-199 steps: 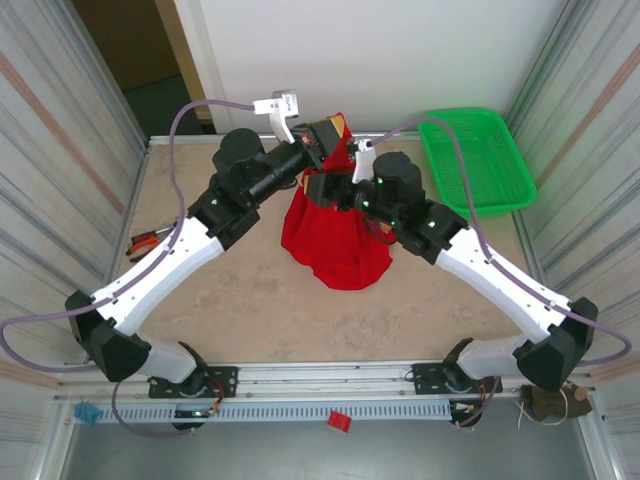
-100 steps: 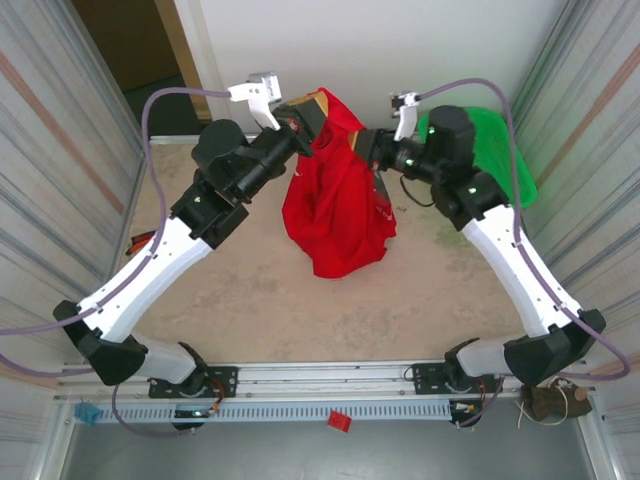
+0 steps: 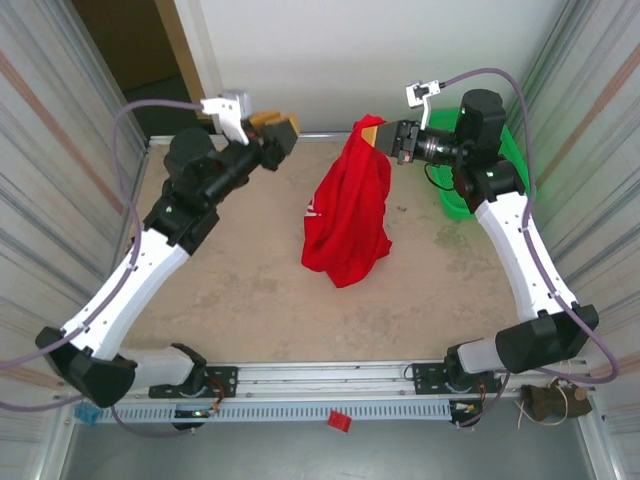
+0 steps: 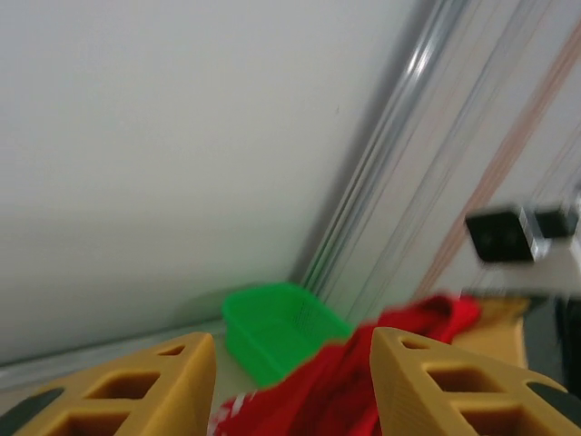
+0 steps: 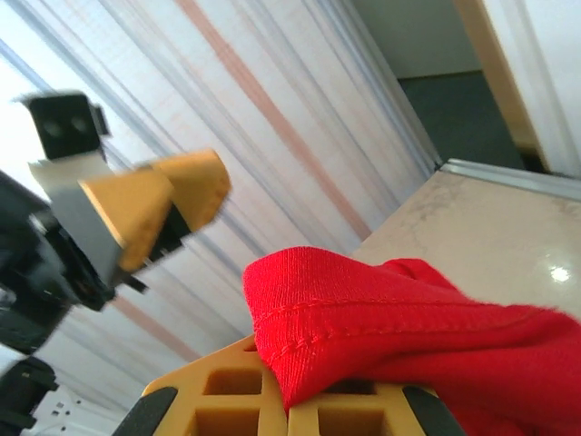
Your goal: Fold the inside-out t-shirt
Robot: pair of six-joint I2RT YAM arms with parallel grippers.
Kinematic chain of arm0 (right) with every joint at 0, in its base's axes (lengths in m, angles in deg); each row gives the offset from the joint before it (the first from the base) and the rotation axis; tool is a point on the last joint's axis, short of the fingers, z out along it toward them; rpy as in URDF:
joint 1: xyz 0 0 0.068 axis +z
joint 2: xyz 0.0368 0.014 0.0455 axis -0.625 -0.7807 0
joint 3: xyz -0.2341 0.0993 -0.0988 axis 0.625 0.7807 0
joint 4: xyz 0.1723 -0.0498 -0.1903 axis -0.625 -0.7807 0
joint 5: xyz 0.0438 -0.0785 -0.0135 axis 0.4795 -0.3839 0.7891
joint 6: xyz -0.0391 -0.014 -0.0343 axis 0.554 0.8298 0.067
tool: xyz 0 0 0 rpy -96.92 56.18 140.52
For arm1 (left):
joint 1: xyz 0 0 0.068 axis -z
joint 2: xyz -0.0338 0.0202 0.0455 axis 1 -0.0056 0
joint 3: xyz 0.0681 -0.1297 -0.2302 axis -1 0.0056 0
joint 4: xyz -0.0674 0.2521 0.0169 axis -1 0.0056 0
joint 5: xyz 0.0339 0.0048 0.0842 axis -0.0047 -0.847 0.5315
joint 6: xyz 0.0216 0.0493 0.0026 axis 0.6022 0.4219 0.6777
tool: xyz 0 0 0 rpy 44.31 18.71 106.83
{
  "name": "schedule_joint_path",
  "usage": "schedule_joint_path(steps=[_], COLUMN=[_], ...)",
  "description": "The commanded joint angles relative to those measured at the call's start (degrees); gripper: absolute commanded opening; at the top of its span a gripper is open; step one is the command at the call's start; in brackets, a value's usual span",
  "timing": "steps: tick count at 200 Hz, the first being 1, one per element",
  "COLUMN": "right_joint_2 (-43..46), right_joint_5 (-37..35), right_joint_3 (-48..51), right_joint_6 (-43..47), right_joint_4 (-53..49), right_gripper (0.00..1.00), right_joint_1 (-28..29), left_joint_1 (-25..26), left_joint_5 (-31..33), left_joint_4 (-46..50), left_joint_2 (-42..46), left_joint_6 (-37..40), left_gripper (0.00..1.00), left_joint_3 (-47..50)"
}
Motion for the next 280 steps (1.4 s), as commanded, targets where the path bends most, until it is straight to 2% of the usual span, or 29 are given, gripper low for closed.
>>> schedule_joint_path(steps=[1, 21, 41, 65, 101, 129, 143, 154, 179, 210, 235, 254, 271, 280], right_joint_2=[0.35, -0.13, -0.09, 0.52, 0.72, 0.27, 0.04, 0.1, 1.46, 4.18, 4.27, 3.29, 6.38, 9.67], right_joint_5=[7.0, 9.92, 10.87, 9.76, 8.54, 7.81, 7.92, 7.86, 6.59, 0.94, -8.7, -8.45, -10.58, -13.09], right_joint_3=[0.0, 0.09, 0.53, 1.83, 3.0, 3.12, 2.92, 2.92, 4.3, 10.74, 17.25, 19.94, 20.06, 19.7], right_joint_6=[-0.37, -0.33, -0.13, -0.19, -0.45, -0.72, -1.15, -1.42, -2.07, -3.52, -3.43, -4.58, -2.48, -0.94], right_joint_4=[3.71, 3.66, 3.3, 3.3, 3.26, 3.41, 3.59, 3.99, 4.09, 3.61, 1.91, 1.86, -2.09, -4.43], right_gripper=[0.0, 0.0, 0.0, 0.0, 0.0, 0.0, 0.0, 0.0, 0.0, 0.0, 0.0, 0.0, 0.48, 0.58], right_joint_1=[-0.88, -1.25, -1.43, -1.69, -1.79, -1.87, -2.02, -2.15, -4.32, -10.57, -11.7, -11.38, -10.26, -9.31], left_joint_1=[0.0, -0.04, -0.13, -0.09, 0.05, 1.24, 2.31, 2.98, 1.12, -4.21, -8.59, -9.96, -10.77, -11.19], left_joint_5=[-6.04, -6.41, -5.89, -11.78, -19.52, -22.33, -21.36, -19.64, -21.32, -26.82, -41.72, -48.8, -52.98, -55.39], left_joint_4=[-0.38, -3.01, -5.12, -8.45, -23.72, -30.79, -30.33, -28.32, -26.26, -19.9, -11.33, -6.75, -5.85, -5.8], left_joint_2=[3.93, 4.11, 1.08, -3.96, -7.24, -10.37, -12.26, -14.37, -17.41, -12.76, -13.73, -16.03, -17.96, -18.92], left_joint_6=[6.43, 6.89, 6.89, 8.06, 4.84, 0.92, 0.95, 1.46, -0.51, -1.92, -4.33, -5.35, -6.95, -7.78], left_gripper=[0.5, 0.52, 0.56, 0.57, 0.6, 0.62, 0.61, 0.52, 0.0, 0.0, 0.0, 0.0, 0.0, 0.0], left_joint_3=[8.82, 15.01, 16.28, 16.21, 22.18, 22.26, 20.45, 18.01, 13.64, 7.69, -3.95, -10.83, -14.2, -15.79])
